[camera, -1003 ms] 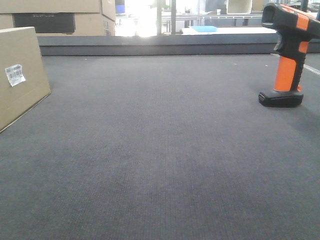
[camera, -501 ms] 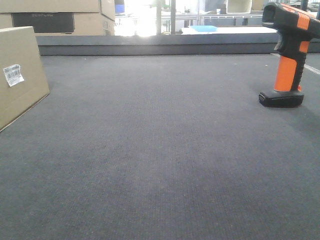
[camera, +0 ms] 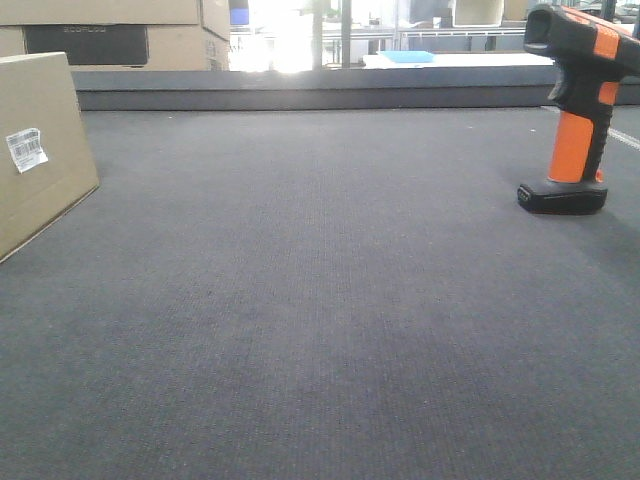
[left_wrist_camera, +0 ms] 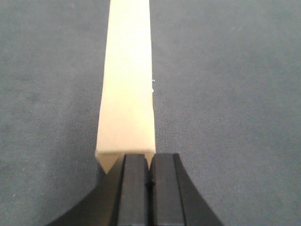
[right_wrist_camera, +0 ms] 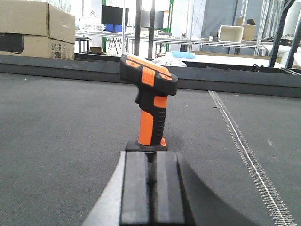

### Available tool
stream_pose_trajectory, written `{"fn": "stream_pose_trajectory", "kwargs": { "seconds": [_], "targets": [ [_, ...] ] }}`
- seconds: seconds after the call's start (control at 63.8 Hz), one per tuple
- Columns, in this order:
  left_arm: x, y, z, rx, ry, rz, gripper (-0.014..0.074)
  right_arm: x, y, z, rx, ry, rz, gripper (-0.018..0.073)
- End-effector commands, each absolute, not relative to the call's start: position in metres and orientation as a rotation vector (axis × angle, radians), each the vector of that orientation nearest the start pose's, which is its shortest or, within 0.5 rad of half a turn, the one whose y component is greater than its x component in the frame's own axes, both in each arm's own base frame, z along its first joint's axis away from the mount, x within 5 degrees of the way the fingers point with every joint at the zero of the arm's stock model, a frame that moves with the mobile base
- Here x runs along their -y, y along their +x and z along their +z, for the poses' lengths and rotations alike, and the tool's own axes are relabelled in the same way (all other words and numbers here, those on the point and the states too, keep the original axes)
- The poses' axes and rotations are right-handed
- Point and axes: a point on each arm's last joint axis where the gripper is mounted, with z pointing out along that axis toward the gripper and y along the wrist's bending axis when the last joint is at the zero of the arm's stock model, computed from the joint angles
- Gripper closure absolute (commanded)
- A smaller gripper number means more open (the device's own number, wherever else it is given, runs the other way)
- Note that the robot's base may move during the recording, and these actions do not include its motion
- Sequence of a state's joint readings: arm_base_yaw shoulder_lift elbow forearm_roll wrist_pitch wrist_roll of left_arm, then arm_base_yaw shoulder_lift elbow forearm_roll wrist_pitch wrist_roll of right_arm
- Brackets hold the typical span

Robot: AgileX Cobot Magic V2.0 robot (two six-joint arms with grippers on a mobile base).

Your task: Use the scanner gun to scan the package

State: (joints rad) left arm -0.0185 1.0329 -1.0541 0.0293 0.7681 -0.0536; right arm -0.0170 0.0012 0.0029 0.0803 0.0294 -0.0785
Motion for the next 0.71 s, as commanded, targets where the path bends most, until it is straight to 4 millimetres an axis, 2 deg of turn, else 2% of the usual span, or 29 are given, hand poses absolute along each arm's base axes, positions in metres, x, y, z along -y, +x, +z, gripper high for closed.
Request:
{"fn": "stream_pose_trajectory", "kwargs": {
  "seconds": [0.0, 0.125, 0.282, 0.533, 0.689],
  "targets": [
    [0.003, 0.228, 0.382, -2.250, -0.021, -0.003, 0.0707, 0.001, 0.056, 0.213, -1.489, 0.015, -0.011, 0.0721],
    [0.004, 0.257, 0.386, -2.265, -0.021, -0.003, 0.0707, 0.001, 0.056, 0.213, -1.489, 0.015, -0.011, 0.0721],
    [0.003, 0.282, 0.393, -2.242, -0.012, 0.019, 0.0707, 0.001, 0.056, 0.213, -1.489, 0.015, -0.011, 0.0721],
    [0.002, 0.299, 0.386, -2.394, -0.024, 0.030, 0.0707, 0.001, 0.056, 0.213, -1.489, 0.015, -0.011, 0.0721],
    [-0.015, 0.306, 0.385, -2.458, -0.107, 0.047, 0.0707, 0.001, 0.056, 0.213, -1.489, 0.015, -0.011, 0.0721]
  ]
}}
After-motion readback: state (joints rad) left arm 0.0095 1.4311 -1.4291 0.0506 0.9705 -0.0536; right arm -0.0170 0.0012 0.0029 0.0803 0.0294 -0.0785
